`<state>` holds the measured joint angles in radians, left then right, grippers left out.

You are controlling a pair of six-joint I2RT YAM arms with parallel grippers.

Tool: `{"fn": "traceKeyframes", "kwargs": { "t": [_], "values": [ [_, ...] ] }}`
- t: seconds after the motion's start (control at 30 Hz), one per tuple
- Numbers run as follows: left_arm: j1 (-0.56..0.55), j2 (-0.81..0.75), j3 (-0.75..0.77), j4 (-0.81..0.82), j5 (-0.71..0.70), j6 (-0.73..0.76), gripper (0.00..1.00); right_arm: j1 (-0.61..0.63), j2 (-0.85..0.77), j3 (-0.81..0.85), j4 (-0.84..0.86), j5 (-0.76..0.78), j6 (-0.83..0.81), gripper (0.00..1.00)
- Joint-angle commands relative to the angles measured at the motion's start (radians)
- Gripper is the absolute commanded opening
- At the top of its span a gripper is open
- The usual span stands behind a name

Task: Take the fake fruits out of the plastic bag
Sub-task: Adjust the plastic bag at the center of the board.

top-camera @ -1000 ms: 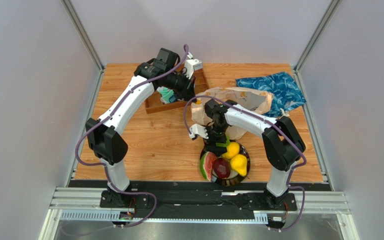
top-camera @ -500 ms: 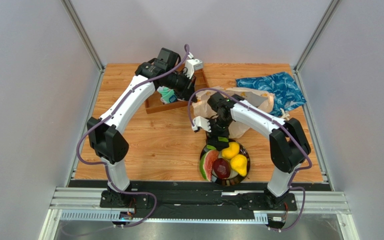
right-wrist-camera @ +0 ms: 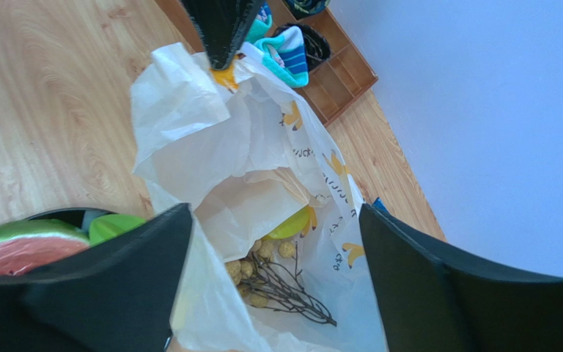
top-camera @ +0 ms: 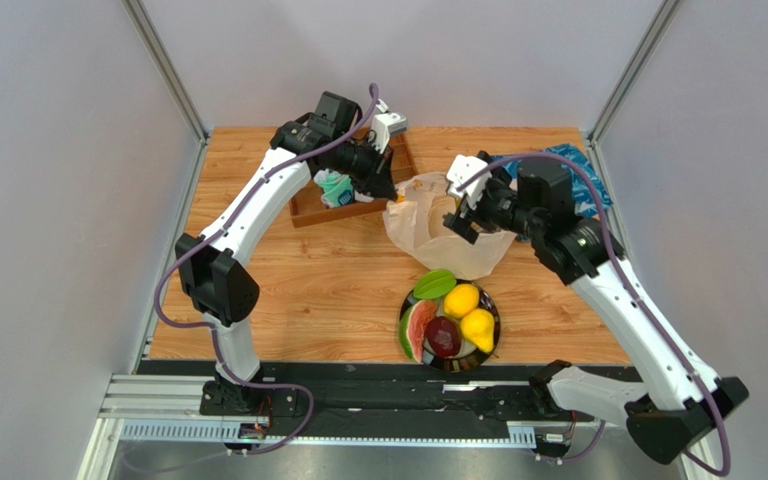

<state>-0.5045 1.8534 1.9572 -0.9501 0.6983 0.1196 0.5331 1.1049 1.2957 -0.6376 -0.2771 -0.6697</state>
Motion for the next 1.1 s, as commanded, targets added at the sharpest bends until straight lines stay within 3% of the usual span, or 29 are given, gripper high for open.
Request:
{"fn": "traceKeyframes", "kwargs": {
  "t": [0.0, 0.07, 0.17, 0.23, 0.33, 0.47, 0.8, 0.9, 0.97, 1.07],
  "values": [
    [-0.011, -0.008, 0.035, 0.007, 0.036, 0.008, 0.00, -0.053, 0.165, -0.050, 0.102, 0.061, 0.091, 0.74],
    [-0.014, -0.005, 0.031, 0.007, 0.047, 0.005, 0.00, -0.062, 0.242, -0.052, 0.116, 0.072, 0.061, 0.52],
    [-0.022, -0.006, 0.023, 0.007, 0.052, 0.005, 0.00, -0.062, 0.341, -0.049, 0.113, 0.104, -0.002, 0.29],
    [-0.029, -0.013, 0.014, 0.004, 0.041, 0.015, 0.00, -0.079, 0.381, -0.061, 0.118, 0.172, -0.013, 0.25],
    [-0.037, -0.034, -0.018, -0.003, 0.017, 0.029, 0.00, -0.128, 0.391, -0.087, 0.082, 0.191, 0.021, 0.25],
    [-0.042, -0.059, -0.052, -0.009, -0.006, 0.045, 0.00, -0.143, 0.251, -0.290, 0.064, 0.193, 0.030, 0.28],
    [-0.098, -0.089, -0.076, -0.044, -0.109, 0.132, 0.00, -0.182, 0.083, -0.527, 0.174, 0.343, 0.136, 0.33],
    [-0.124, -0.100, -0.093, -0.049, -0.138, 0.147, 0.00, -0.228, 0.090, -0.533, 0.200, 0.343, 0.139, 0.37],
    [-0.137, -0.103, -0.093, -0.052, -0.154, 0.157, 0.00, -0.280, 0.136, -0.468, 0.197, 0.288, 0.165, 0.50],
    [-0.150, -0.103, -0.086, -0.058, -0.160, 0.161, 0.00, -0.334, 0.212, -0.320, 0.184, 0.156, 0.215, 0.53]
  ]
}}
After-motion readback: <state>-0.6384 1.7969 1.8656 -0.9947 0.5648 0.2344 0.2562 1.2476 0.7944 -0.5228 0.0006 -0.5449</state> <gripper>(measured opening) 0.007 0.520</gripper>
